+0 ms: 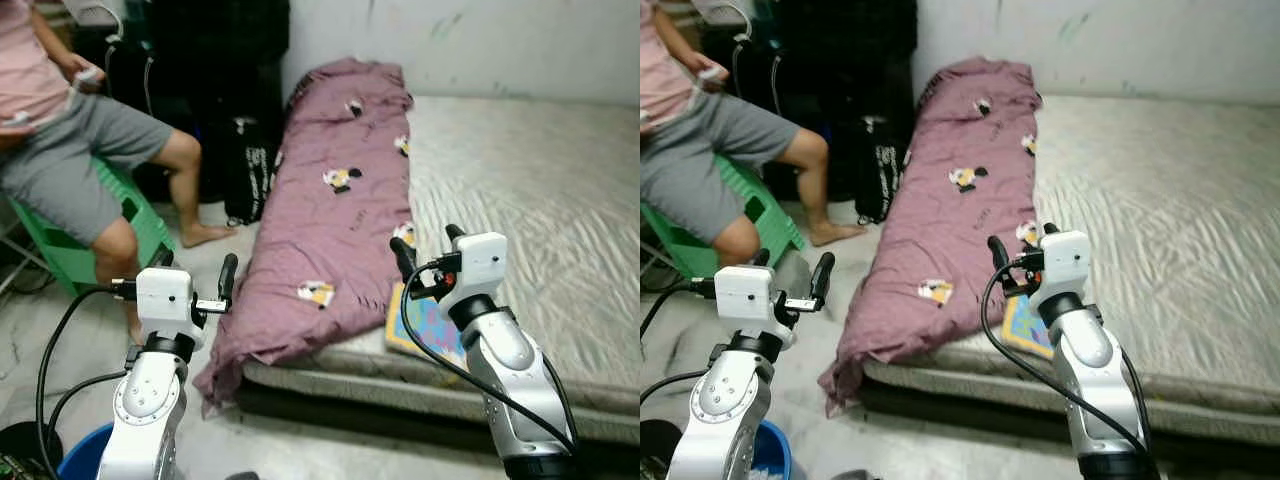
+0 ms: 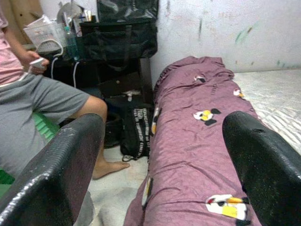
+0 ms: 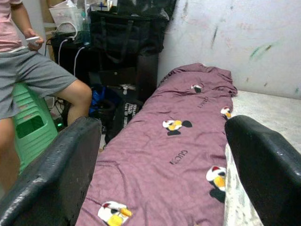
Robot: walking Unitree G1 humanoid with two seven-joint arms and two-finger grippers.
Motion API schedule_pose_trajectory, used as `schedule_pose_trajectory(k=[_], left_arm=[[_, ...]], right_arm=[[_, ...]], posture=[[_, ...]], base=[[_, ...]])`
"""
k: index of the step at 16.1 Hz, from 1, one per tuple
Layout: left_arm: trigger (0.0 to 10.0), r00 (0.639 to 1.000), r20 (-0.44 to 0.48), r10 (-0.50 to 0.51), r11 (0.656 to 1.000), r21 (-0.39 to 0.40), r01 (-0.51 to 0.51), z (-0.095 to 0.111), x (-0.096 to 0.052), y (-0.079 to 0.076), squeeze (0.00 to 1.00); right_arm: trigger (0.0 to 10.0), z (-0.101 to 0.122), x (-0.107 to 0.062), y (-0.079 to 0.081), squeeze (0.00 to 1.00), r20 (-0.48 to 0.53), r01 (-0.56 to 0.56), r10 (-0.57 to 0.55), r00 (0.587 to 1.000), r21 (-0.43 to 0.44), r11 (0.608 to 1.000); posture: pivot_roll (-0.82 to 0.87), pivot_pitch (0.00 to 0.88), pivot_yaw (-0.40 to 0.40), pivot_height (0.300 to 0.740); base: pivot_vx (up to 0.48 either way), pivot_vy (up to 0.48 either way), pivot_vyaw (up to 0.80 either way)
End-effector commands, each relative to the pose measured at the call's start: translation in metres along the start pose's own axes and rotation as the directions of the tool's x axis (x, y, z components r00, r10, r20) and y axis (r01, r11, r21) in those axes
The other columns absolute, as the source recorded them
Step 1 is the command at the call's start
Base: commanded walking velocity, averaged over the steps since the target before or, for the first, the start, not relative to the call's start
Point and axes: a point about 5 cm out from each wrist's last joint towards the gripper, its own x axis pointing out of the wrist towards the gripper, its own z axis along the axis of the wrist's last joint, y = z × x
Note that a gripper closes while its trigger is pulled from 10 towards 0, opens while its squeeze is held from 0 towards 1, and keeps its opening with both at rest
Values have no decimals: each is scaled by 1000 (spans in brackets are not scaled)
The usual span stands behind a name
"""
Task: Clean up the room
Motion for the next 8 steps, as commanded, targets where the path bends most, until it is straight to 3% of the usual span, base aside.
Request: schedule_pose_trajectory(k=[1, 8], left_arm=[[10000, 1000, 15, -6, 1000, 12, 6, 3, 1, 3, 0], [10000, 1000, 17, -14, 1000, 12, 13, 2, 1, 3, 0]], right_arm=[[10000, 0, 1, 2, 0, 1, -8, 8, 1000, 4, 1000], [10000, 0, 4, 2, 0, 4, -6, 6, 1000, 0, 1000]], posture=[[-56, 0, 7, 740], [-50, 0, 6, 740]], base=[[368, 0, 0], [387, 0, 0]])
